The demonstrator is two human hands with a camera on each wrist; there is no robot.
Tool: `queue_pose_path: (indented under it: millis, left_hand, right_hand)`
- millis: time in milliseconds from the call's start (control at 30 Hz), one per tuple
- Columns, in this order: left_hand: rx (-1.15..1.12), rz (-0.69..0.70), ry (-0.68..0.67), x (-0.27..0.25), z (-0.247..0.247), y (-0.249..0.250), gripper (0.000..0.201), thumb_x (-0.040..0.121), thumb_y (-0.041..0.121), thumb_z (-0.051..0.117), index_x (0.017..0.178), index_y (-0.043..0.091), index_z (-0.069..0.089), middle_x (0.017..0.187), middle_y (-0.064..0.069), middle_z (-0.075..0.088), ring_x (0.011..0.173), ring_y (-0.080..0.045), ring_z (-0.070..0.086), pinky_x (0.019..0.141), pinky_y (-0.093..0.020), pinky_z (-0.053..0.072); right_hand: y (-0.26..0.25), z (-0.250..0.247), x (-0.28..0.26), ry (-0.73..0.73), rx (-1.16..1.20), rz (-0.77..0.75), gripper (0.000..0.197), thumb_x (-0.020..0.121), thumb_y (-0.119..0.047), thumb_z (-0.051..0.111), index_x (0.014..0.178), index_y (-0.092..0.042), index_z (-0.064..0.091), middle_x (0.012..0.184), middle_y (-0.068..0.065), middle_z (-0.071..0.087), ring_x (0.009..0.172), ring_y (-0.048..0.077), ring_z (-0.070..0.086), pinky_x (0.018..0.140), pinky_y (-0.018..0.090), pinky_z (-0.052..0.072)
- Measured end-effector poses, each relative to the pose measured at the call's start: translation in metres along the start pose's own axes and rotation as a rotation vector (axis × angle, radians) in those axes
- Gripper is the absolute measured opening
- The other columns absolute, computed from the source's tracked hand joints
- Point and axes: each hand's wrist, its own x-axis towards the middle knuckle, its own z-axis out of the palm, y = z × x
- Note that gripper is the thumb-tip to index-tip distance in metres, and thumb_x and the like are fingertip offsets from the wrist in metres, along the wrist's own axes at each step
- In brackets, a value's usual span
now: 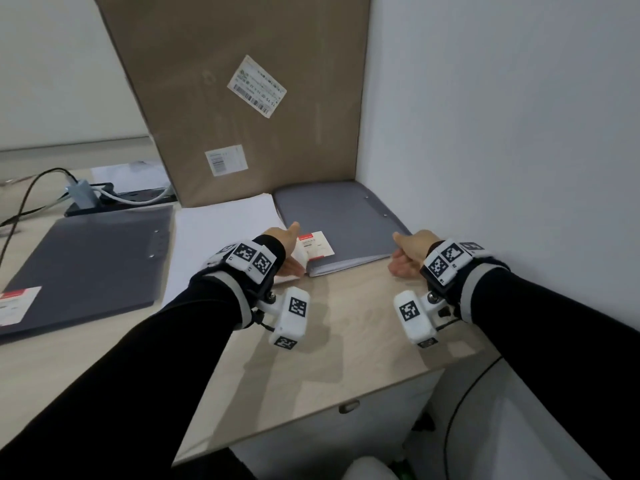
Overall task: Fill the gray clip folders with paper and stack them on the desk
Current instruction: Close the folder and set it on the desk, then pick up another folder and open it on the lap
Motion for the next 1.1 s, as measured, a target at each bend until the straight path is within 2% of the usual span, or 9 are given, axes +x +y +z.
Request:
queue_pose_path:
  millis: [67,167,300,367,433,533,667,767,1100]
  left_hand:
    - [-0.140,0.086,0.031,-0.009,-0.014,-0.007,0.053,0.099,0.042,0.025,0.130,0.003,0.042,0.060,-0.010,0.066,0.035,-0.014,0.061,0.047,-0.017,0.043]
    - [-0.264,0.167,0.122,-0.013,-0.049,-0.039,0.039,0.099,0.030,0.030,0.130,0.009,0.042,0.067,-0.007,0.062,0.031,-0.010,0.057,0.047,-0.020,0.037]
    - [-0.321,0.148,0.351,-0.017,-0.113,-0.102,0.019,0.097,0.014,0.035,0.107,0.013,0.051,0.071,-0.008,0.058,0.058,-0.021,0.055,0.056,-0.025,0.041]
    - [-0.164,0.085,0.462,-0.019,-0.150,-0.137,0.021,0.092,0.011,0.042,0.100,0.005,0.061,0.087,-0.018,0.062,0.081,-0.030,0.060,0.075,-0.032,0.046]
    - [-0.025,-0.040,0.555,-0.018,-0.186,-0.172,0.036,0.087,0.020,0.048,0.112,0.001,0.065,0.114,-0.021,0.064,0.109,-0.036,0.059,0.097,-0.037,0.045]
    - [0.066,-0.146,0.669,-0.024,-0.222,-0.206,0.047,0.080,0.027,0.047,0.119,0.006,0.062,0.126,-0.021,0.059,0.117,-0.038,0.055,0.103,-0.039,0.043]
    - [0.154,-0.255,0.675,-0.017,-0.248,-0.231,0.050,0.088,0.024,0.048,0.134,0.003,0.048,0.138,-0.025,0.047,0.125,-0.041,0.047,0.103,-0.040,0.038]
    - [0.116,-0.267,0.635,-0.006,-0.257,-0.236,0.048,0.089,0.020,0.050,0.131,-0.004,0.049,0.133,-0.027,0.052,0.121,-0.042,0.051,0.099,-0.040,0.041]
    - [0.173,-0.295,0.612,0.019,-0.277,-0.247,0.053,0.085,0.025,0.056,0.132,0.001,0.048,0.130,-0.021,0.055,0.120,-0.040,0.051,0.101,-0.039,0.040]
  right_hand:
    - [-0.014,0.007,-0.021,0.003,-0.008,-0.049,0.039,0.099,-0.033,0.042,0.075,-0.004,0.054,0.061,0.010,0.062,0.032,0.010,0.058,0.037,0.017,0.045]
    - [-0.039,0.034,-0.061,-0.095,0.006,-0.165,0.034,0.100,-0.028,0.041,0.073,-0.009,0.053,0.068,0.006,0.060,0.034,0.005,0.057,0.034,0.012,0.042]
    - [-0.064,0.100,-0.117,-0.327,-0.034,-0.271,0.011,0.094,-0.012,0.050,0.090,-0.005,0.058,0.081,0.007,0.060,0.069,0.015,0.057,0.057,0.020,0.047]
    - [-0.071,0.139,-0.136,-0.437,-0.072,-0.305,0.008,0.091,-0.008,0.052,0.098,-0.006,0.056,0.089,0.008,0.056,0.081,0.017,0.054,0.065,0.022,0.046]
    - [-0.077,0.179,-0.150,-0.509,-0.120,-0.309,0.013,0.090,-0.006,0.053,0.103,-0.007,0.057,0.094,0.007,0.052,0.085,0.017,0.050,0.069,0.025,0.046]
    - [-0.084,0.233,-0.166,-0.581,-0.225,-0.332,0.035,0.091,-0.009,0.054,0.125,0.000,0.054,0.106,0.007,0.048,0.099,0.020,0.048,0.094,0.036,0.047]
    - [-0.091,0.277,-0.180,-0.569,-0.325,-0.371,0.032,0.090,-0.011,0.057,0.119,0.001,0.056,0.107,0.012,0.051,0.103,0.025,0.051,0.096,0.034,0.044]
    - [-0.096,0.298,-0.181,-0.545,-0.368,-0.358,0.058,0.090,-0.015,0.058,0.142,-0.001,0.036,0.134,0.015,0.047,0.125,0.027,0.046,0.100,0.033,0.039]
    - [-0.094,0.332,-0.177,-0.607,-0.539,-0.271,0.065,0.091,-0.020,0.057,0.146,-0.003,0.026,0.150,0.015,0.034,0.134,0.035,0.038,0.108,0.043,0.037]
